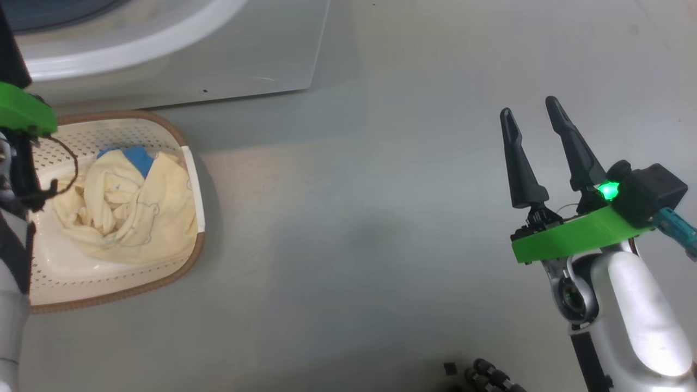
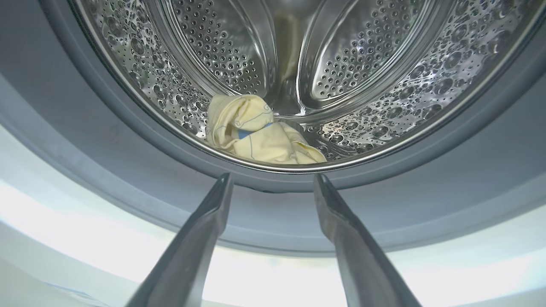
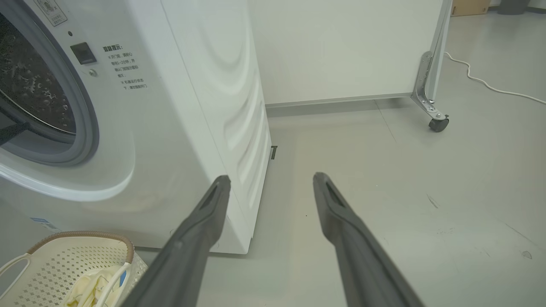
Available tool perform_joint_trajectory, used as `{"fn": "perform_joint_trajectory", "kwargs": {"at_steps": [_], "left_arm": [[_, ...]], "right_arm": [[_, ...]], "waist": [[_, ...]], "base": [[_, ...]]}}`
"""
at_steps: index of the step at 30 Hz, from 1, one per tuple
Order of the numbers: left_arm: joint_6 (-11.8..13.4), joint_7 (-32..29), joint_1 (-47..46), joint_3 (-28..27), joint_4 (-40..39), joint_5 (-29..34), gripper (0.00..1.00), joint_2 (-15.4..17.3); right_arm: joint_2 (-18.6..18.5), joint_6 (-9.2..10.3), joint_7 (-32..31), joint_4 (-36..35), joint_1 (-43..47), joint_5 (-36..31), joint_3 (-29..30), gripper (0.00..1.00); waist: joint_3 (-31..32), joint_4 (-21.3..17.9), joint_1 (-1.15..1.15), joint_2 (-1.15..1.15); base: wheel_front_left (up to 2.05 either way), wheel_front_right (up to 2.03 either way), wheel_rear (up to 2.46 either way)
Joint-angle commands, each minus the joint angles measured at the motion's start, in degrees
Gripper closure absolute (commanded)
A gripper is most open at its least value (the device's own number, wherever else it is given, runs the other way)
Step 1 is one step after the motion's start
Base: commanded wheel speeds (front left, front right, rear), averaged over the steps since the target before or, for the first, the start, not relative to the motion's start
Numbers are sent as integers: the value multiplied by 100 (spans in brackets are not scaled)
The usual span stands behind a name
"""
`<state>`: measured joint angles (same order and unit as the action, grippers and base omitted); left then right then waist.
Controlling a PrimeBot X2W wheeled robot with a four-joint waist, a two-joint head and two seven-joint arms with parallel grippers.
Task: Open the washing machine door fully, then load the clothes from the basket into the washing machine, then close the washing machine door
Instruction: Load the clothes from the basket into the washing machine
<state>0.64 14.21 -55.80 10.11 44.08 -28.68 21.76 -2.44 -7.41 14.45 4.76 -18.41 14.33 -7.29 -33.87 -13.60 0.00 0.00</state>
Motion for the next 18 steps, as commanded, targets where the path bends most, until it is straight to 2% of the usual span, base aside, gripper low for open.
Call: {"fn": "perform_joint_trajectory", "kwargs": {"at_steps": [1, 10, 18], "left_arm": [[111, 70, 287, -174, -446, 63, 0, 191], [748, 77, 2355, -448, -2457, 454, 0, -284], [878, 78, 3754, -378, -3309, 637, 0, -734]], "right_arm": [[-43, -8, 54, -148, 146, -88, -28, 0], [-43, -8, 45, -52, 398, -307, 68, 0], [-43, -8, -166, -44, 798, -521, 229, 0]], "waist": [[145, 137, 0, 0], [680, 434, 0, 0], [1432, 766, 0, 0]], "base": [[0, 0, 0], [0, 0, 0], [0, 0, 0]]}}
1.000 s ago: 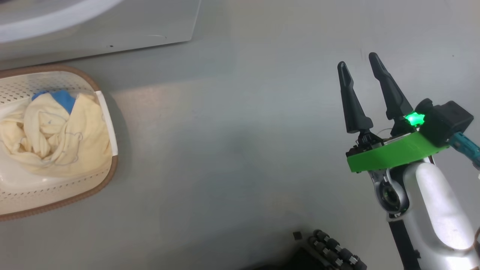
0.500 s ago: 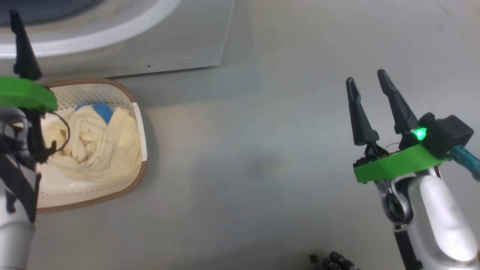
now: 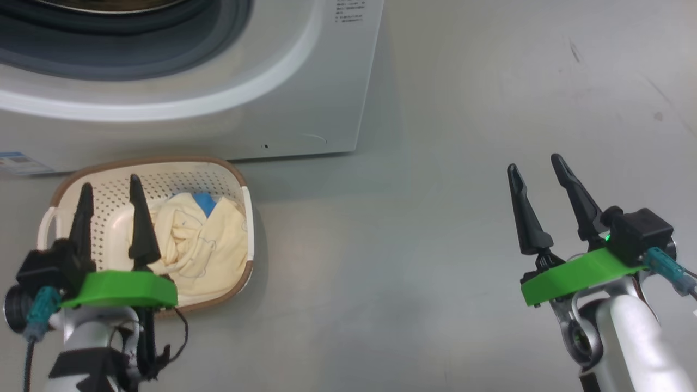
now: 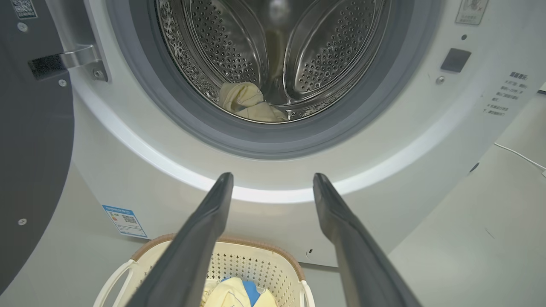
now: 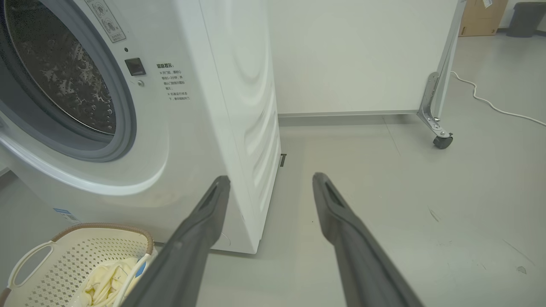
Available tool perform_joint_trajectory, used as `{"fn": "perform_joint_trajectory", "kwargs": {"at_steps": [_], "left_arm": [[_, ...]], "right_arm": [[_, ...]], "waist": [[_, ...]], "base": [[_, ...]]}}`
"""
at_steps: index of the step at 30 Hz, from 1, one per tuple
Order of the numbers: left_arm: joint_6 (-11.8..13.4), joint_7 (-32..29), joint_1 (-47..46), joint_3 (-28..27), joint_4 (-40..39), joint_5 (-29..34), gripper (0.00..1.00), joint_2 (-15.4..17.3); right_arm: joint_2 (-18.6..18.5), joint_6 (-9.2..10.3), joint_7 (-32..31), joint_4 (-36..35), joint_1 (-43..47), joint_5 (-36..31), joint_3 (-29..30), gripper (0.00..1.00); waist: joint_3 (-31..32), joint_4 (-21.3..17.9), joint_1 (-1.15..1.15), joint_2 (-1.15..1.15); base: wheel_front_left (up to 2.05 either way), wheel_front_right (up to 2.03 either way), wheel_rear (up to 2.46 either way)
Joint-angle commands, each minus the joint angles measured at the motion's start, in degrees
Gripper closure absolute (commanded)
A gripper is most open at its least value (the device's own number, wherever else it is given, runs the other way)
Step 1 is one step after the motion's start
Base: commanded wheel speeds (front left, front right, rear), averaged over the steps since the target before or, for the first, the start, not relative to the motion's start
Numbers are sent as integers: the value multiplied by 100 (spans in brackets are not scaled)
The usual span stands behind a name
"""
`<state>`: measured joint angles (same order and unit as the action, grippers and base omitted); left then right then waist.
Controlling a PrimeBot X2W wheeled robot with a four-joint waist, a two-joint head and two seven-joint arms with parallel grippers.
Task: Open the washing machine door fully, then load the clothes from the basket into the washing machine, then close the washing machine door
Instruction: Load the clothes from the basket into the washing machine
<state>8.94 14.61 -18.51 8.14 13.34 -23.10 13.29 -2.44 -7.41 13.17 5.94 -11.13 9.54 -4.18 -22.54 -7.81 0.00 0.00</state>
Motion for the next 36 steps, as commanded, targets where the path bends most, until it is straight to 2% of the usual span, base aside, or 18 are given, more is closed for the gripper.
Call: {"fn": "perform_joint_trajectory", "kwargs": {"at_steps": [1, 7, 16, 36], "left_arm": [[61, 38, 169, -150, -292, 108, 0, 61], [140, 39, 796, -3, -418, 200, 0, -111], [202, -22, 1309, 124, -524, 186, 0, -142], [351, -179, 1618, 213, -845, 158, 0, -89]], "right_arm": [[-43, -8, -74, -167, 132, -70, -61, 0], [-43, -8, -310, -273, 487, -161, 23, 0], [-43, -8, -577, -526, 928, -211, 116, 0], [-43, -8, -754, -833, 1240, -188, 207, 0]], "waist": [[414, 231, 0, 0], [1001, 413, 0, 0], [1567, 519, 0, 0], [1819, 524, 0, 0]], "base": [[0, 0, 0], [0, 0, 0], [0, 0, 0], [0, 0, 0]]}}
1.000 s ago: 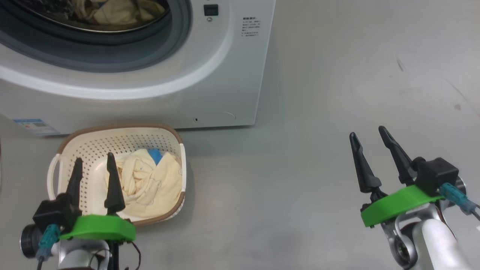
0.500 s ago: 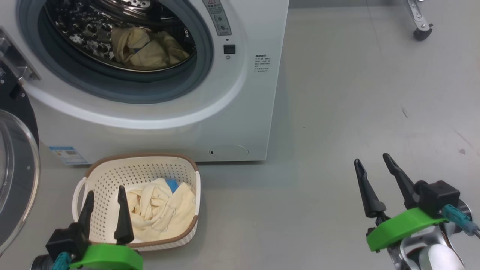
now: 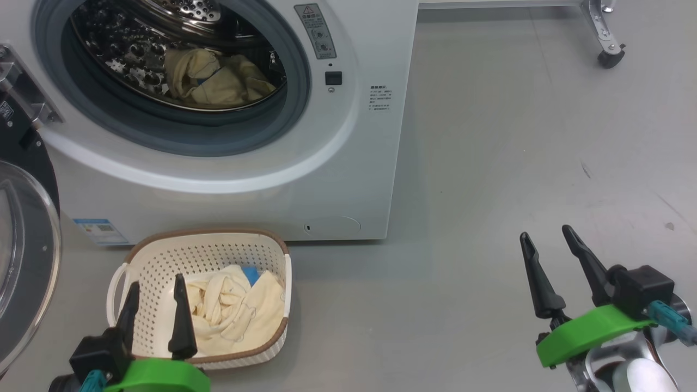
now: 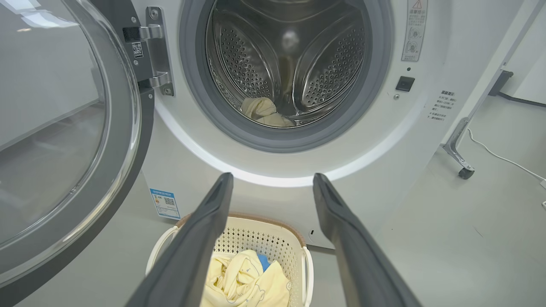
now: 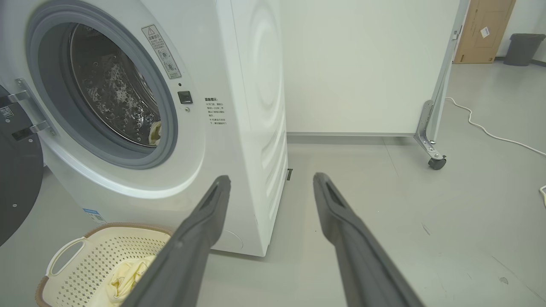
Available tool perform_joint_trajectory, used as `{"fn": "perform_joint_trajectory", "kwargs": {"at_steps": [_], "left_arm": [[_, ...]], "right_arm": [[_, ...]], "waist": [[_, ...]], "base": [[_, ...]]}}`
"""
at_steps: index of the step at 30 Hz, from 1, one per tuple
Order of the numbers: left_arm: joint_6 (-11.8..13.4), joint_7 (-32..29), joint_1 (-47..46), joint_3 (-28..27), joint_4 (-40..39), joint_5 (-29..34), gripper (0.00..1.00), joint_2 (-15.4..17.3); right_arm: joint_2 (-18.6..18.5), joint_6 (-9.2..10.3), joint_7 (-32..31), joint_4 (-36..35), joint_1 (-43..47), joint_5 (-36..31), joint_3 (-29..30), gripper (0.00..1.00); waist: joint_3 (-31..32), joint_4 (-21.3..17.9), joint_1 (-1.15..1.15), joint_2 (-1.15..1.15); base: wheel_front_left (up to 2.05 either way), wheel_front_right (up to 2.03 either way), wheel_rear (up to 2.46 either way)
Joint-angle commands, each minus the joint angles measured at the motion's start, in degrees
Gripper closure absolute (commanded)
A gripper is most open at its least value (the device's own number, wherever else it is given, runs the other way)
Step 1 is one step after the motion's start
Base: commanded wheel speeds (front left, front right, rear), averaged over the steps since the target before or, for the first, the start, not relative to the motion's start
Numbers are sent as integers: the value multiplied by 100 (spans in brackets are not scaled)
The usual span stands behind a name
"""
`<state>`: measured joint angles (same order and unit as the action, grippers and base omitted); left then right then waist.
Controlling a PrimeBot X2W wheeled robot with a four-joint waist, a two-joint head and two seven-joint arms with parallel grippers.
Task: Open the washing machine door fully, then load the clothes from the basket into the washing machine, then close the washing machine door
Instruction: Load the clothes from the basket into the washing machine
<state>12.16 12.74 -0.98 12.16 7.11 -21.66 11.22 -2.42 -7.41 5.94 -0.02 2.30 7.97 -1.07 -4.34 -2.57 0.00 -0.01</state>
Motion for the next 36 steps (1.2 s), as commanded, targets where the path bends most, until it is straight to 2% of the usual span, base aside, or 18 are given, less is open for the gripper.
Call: {"fn": "perform_joint_trajectory", "kwargs": {"at_steps": [1, 21, 36], "left_arm": [[32, 7, -134, -185, -226, 12, 0, 120], [31, 31, -218, -144, -191, -79, 0, 125], [-115, 92, -1026, -11, 354, -1, 0, 122]], "right_arm": [[-45, -8, -32, -243, -99, -30, -105, 0], [-45, -8, -43, -274, -102, -31, -85, 0], [-45, -8, 21, -360, -362, -16, -88, 0]], "waist": [[-1, -1, 0, 1], [-22, 35, 0, 1], [-587, 64, 0, 1]], "base": [[0, 0, 0], [0, 0, 0], [0, 0, 0]]}}
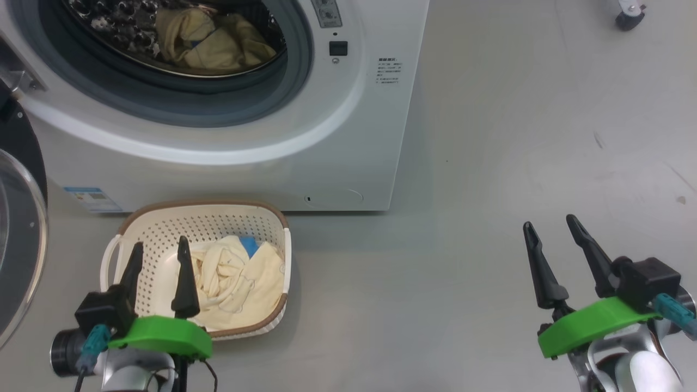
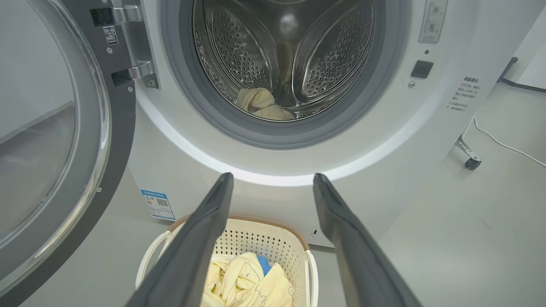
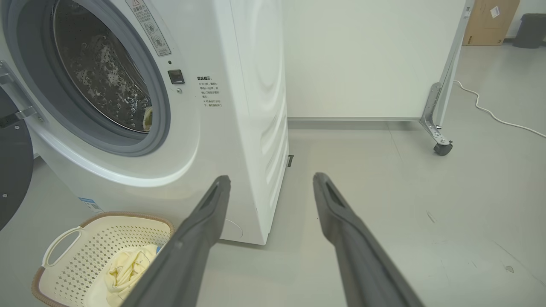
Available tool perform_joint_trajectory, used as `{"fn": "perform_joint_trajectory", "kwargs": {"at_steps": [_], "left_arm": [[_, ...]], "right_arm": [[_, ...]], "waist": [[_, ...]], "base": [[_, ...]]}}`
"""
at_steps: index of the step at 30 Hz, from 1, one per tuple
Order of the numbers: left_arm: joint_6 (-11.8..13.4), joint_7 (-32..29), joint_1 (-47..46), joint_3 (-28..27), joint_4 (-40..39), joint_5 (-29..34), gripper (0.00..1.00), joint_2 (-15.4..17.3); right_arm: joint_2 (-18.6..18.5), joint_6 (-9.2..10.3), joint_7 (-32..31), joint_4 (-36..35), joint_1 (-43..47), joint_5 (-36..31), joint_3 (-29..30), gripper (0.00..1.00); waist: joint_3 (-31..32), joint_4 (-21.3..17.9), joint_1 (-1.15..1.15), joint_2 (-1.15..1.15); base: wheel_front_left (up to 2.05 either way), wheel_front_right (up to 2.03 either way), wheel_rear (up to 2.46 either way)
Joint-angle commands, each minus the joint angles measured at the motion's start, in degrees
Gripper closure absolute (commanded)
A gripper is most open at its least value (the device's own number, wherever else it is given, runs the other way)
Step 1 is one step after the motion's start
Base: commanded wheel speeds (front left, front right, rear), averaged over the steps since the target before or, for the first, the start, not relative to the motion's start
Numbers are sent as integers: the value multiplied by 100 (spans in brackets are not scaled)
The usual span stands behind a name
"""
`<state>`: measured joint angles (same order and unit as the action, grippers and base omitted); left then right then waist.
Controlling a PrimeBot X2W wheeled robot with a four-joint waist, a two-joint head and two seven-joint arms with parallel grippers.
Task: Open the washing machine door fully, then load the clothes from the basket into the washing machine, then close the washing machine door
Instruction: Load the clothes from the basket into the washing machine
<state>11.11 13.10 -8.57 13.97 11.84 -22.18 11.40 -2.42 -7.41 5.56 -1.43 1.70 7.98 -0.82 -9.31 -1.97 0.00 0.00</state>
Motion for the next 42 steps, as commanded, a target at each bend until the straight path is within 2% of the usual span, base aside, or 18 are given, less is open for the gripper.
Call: {"fn": "perform_joint_trajectory", "kwargs": {"at_steps": [1, 10, 20, 21, 26, 33, 42], "left_arm": [[-32, 50, -358, -193, -14, 32, 0, 96], [-388, -4, -1523, -229, 1425, -223, 0, 26], [-1015, -163, -3061, -310, 3544, -592, 0, 3], [-1015, -163, -3061, -310, 3544, -592, 0, 3], [-1381, -367, -3736, -389, 4556, -820, 0, 68], [-1630, -731, -4430, -521, 5303, -1098, 0, 237], [-1756, -1470, -5016, -664, 5869, -1407, 0, 574]], "right_arm": [[-45, -8, 64, -223, -334, -17, -120, 0], [-45, -8, 141, -316, -818, -35, -304, 0], [-45, -8, 391, -264, -1540, -103, -574, 0], [-45, -8, 391, -264, -1540, -103, -574, 0], [-45, -8, 524, -216, -1981, -95, -786, 0], [-45, -8, 656, -280, -2327, -13, -891, 0], [-45, -8, 807, -328, -2547, 80, -922, 0]], "waist": [[-160, 9, 0, 0], [-1134, -90, 0, 0], [-2252, -355, 0, 0], [-2252, -355, 0, 0], [-2915, -630, 0, 0], [-3767, -939, 0, 0], [-4521, -1236, 0, 0]], "base": [[0, 0, 0], [0, 0, 0], [0, 0, 0], [0, 0, 0], [0, 0, 0], [0, 0, 0], [0, 0, 0]]}}
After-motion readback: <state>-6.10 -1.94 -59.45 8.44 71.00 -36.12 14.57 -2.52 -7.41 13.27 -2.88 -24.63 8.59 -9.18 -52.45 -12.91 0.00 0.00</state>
